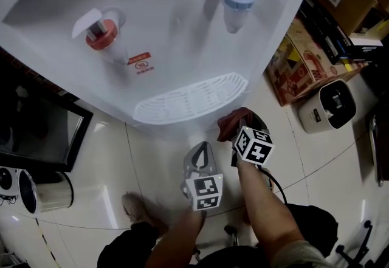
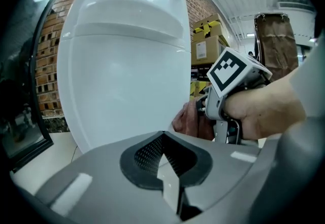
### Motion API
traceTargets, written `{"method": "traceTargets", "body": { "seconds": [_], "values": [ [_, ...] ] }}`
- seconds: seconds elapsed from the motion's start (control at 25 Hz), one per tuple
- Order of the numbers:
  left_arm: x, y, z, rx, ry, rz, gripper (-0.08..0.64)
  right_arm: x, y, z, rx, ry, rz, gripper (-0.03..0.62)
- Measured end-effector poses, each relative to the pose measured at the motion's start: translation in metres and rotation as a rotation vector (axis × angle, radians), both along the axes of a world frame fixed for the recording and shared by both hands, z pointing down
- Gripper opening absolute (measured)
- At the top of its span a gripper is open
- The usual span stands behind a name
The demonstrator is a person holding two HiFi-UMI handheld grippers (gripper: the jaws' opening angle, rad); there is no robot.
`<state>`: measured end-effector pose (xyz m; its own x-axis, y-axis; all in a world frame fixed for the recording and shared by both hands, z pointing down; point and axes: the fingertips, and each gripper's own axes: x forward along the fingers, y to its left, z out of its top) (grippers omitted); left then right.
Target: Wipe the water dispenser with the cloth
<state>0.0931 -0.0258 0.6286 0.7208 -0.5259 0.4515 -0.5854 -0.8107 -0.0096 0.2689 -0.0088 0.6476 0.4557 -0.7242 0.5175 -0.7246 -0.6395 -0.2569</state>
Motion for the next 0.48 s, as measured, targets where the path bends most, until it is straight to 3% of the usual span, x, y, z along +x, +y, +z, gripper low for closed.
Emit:
{"method": "traceTargets", "body": {
  "seconds": [0.28, 0.48],
  "values": [
    [0.001, 0.001, 0.002, 0.004, -0.003, 0.011, 0.0, 0.0, 0.002, 0.001, 0.016, 0.001, 0.007, 0.081],
    [-0.034, -0.016, 0.01, 0.017, -0.047, -0.05, 0.0, -0.022, 0.003, 0.01, 0.01, -0.021, 0.003, 0.084]
  ]
}}
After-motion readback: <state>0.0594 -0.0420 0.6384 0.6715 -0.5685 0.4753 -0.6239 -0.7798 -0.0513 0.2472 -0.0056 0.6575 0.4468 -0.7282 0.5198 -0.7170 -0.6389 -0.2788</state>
